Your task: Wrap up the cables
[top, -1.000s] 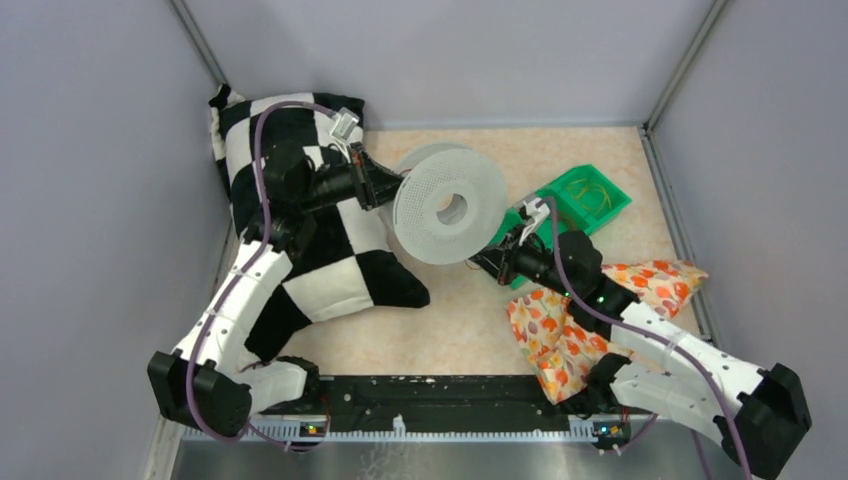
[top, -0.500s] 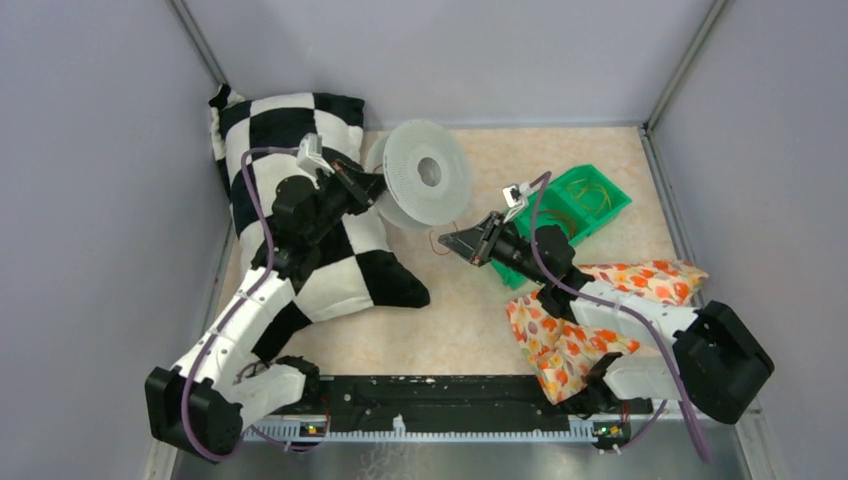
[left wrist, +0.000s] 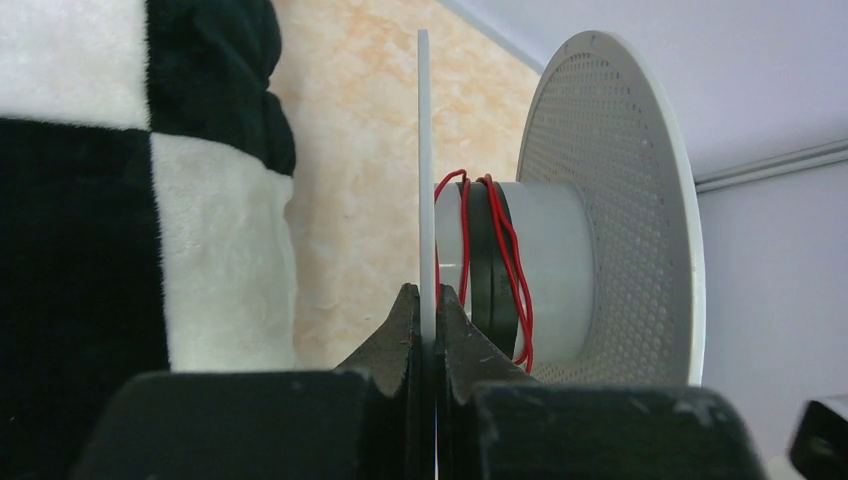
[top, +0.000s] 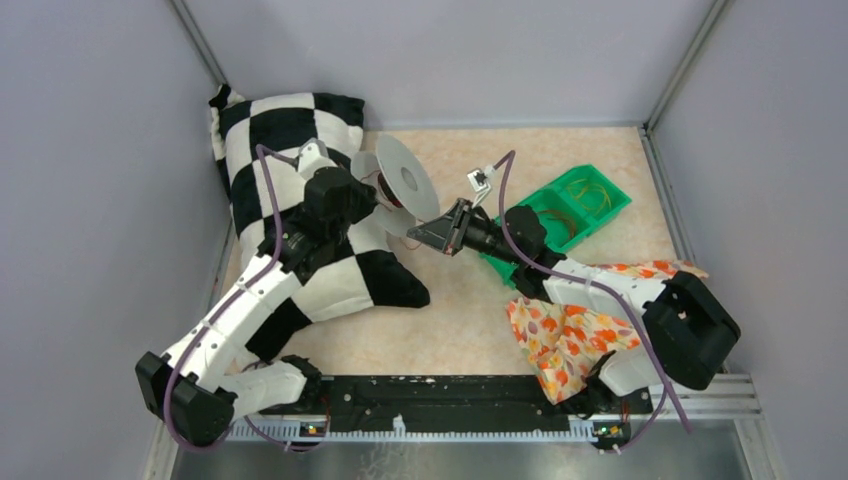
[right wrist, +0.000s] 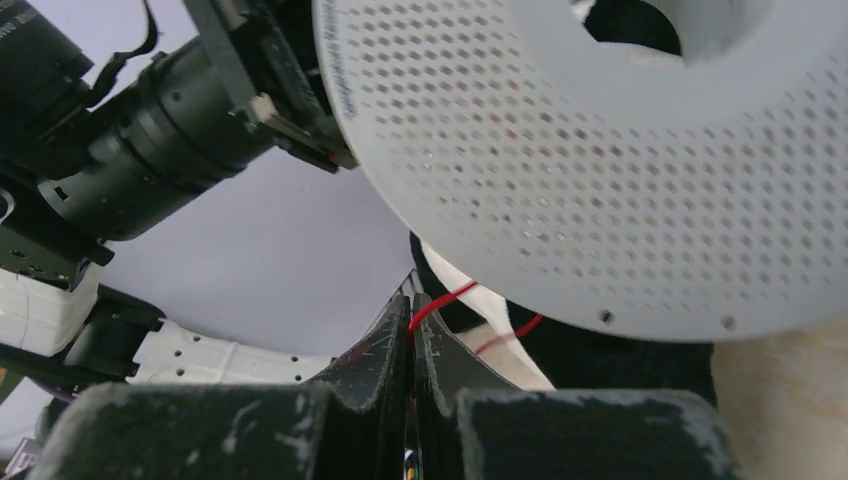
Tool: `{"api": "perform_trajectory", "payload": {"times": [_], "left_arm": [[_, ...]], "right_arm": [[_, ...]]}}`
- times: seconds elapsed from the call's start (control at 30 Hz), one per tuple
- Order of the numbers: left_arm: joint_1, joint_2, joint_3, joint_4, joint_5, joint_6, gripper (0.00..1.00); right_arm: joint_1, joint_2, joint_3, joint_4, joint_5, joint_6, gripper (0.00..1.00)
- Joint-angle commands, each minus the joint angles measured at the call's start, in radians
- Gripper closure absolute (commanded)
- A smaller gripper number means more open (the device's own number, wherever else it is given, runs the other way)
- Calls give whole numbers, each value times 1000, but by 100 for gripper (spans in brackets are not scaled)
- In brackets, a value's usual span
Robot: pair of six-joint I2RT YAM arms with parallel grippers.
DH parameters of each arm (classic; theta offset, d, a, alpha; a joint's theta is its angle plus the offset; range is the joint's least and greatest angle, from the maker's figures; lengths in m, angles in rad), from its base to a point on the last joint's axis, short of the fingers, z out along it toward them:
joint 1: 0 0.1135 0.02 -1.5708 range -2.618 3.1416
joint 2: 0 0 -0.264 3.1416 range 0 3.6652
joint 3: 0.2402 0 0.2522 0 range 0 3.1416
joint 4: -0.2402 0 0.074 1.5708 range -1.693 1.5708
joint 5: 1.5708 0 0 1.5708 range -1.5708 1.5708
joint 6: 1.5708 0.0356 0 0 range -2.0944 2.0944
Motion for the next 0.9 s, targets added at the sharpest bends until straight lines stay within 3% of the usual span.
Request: {"api": "perform_trajectory", "payload": {"times": [0.0, 0.13, 0.37, 0.53, 0.63, 0.87], "left_arm": [[-45, 33, 91, -70, -175, 40, 100], [-102, 59, 111, -82, -242, 87, 100], [-143, 57, 68, 1, -188, 190, 100], [-144, 37, 52, 18, -158, 243, 100], [-144, 14, 30, 42, -124, 275, 100], [-144, -43, -34, 72, -95, 305, 100]], "right_arm": [[28, -3, 108, 23, -75, -64, 97], [48, 24, 217, -65, -128, -112, 98], [28, 57, 398, -187, -176, -217, 100], [-25, 65, 411, -162, -203, -180, 100], [-35, 74, 412, -154, -222, -171, 92], [-37, 87, 379, -85, -249, -120, 90]]}}
